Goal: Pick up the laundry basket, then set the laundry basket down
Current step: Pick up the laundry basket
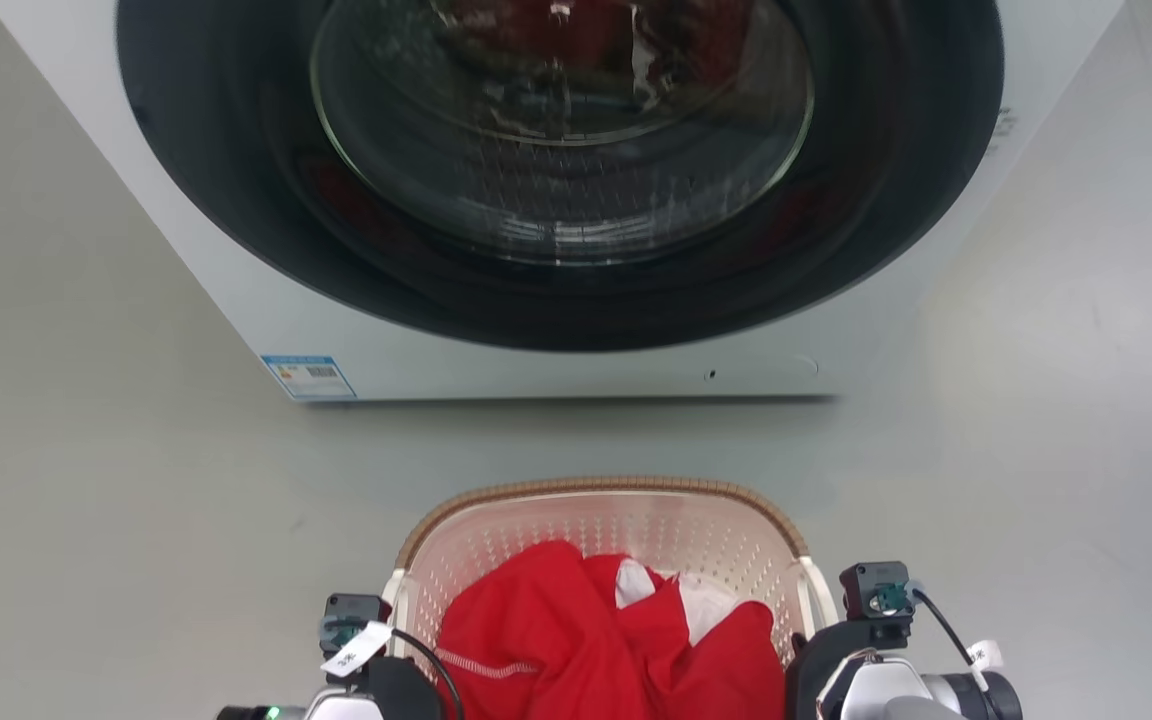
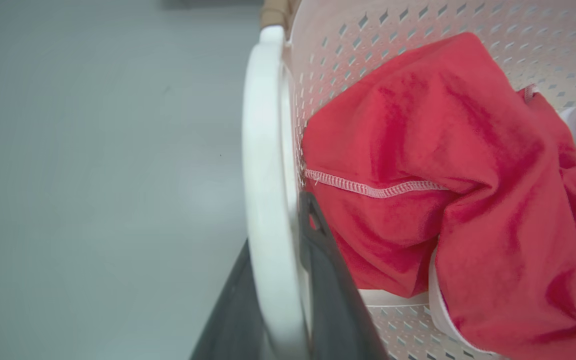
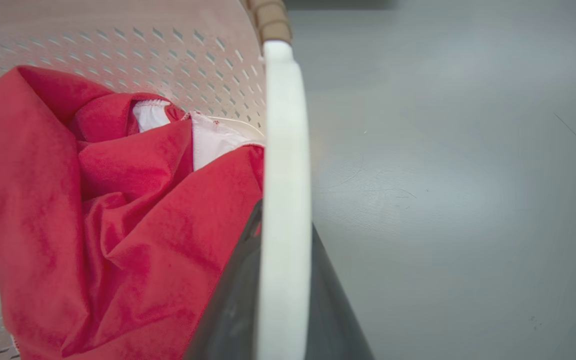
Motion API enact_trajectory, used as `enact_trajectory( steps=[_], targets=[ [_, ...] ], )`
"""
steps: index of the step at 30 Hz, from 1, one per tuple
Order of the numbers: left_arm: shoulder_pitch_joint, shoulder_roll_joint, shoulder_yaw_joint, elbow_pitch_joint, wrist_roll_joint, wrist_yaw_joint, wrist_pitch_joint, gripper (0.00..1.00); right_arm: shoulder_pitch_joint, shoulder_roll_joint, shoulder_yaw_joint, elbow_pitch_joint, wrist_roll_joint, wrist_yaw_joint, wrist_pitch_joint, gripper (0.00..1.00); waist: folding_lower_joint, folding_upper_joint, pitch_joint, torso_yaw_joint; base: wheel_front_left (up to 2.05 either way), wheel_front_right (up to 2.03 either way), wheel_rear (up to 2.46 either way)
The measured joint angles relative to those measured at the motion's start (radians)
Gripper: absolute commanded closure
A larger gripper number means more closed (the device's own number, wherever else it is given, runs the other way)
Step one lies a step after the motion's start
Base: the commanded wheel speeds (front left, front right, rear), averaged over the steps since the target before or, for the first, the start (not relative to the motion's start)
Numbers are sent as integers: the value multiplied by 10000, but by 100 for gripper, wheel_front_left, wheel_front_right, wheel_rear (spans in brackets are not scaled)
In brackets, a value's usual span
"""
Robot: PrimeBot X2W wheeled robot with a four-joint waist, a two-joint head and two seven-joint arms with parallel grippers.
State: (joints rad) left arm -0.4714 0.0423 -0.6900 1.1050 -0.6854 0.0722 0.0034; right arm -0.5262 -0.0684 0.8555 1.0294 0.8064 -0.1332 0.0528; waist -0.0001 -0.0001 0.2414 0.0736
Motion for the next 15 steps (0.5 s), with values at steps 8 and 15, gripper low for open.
enact_trajectory(
  steps=[8,15],
  targets=[
    [449,21,-222,201,-90,13,125,100,467,-2,426,-100,347,-31,268,100,0,0,-1054,53,0,0,0],
    [811,48,-504,203,-173,12,188,100,944,-4,704,-88,677,-35,439,100,-1,0,-2075,32,0,0,0]
  ],
)
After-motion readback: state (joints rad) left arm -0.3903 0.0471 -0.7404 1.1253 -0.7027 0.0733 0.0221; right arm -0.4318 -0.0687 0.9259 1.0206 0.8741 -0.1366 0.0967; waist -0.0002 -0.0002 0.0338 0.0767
